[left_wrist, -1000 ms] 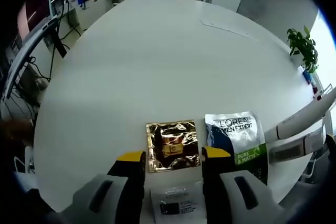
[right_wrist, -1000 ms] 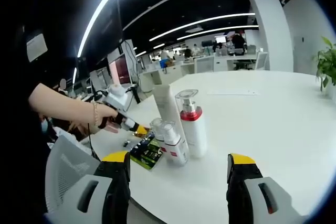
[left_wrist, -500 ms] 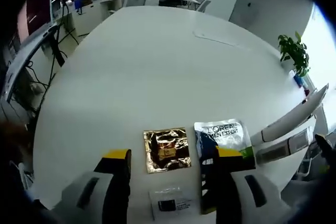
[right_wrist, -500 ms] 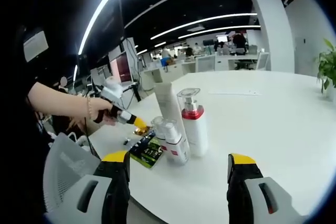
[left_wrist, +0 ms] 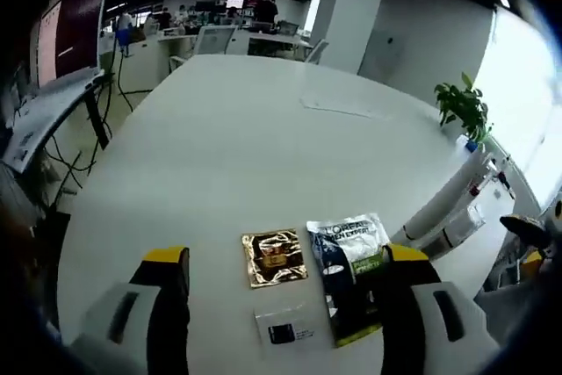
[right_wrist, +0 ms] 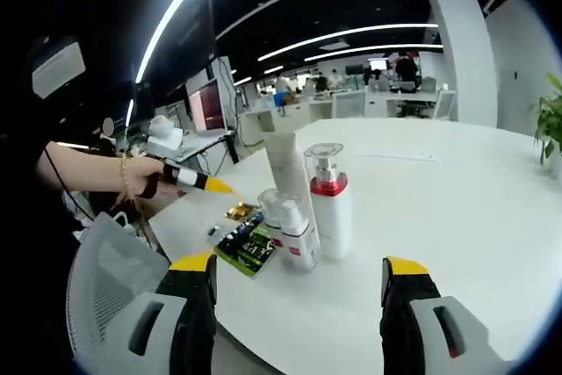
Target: Arrange the skincare products in the storage area until every visible bottle or jar stands upright without overlapping.
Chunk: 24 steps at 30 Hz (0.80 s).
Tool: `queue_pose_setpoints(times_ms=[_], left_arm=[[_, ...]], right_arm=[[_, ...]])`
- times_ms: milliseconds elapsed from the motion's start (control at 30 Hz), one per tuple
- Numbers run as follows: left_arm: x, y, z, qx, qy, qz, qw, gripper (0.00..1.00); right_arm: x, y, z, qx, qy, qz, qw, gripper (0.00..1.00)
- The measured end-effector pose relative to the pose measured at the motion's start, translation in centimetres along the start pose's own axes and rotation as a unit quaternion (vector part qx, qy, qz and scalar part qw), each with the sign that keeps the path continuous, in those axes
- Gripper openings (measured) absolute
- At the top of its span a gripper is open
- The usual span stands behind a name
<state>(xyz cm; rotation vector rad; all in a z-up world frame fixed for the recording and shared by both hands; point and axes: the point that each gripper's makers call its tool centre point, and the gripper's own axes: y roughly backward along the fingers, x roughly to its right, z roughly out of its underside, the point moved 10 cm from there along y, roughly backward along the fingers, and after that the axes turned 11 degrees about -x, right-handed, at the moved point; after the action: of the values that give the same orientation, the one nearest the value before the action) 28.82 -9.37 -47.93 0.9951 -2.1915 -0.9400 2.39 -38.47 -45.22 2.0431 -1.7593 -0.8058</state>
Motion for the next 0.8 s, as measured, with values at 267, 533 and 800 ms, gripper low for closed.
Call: queue_pose_setpoints(times_ms=[267,533,800], left_arm=[[-1.3,2.8,1.8,0.042,-0.028,-0.003,0.9987,0.94],[-0.9,5.1,3.3,0.089,-0.015,0.04,0.9951,0.99],[1.1,7.0,3.5,0.123,-0.039,0.077,0.9886,0.99]], right_arm=[[-0.1,-0.1,0.1,-0.009,0.008,-0.002,0.9999,0.78],[0.0,-0.1,0.1,-0.007,0.012,-0.003,0.9999,0.78],[-0.3,-0.2,0.1,-0.009,0.019,-0.008,0.9998,0.78]])
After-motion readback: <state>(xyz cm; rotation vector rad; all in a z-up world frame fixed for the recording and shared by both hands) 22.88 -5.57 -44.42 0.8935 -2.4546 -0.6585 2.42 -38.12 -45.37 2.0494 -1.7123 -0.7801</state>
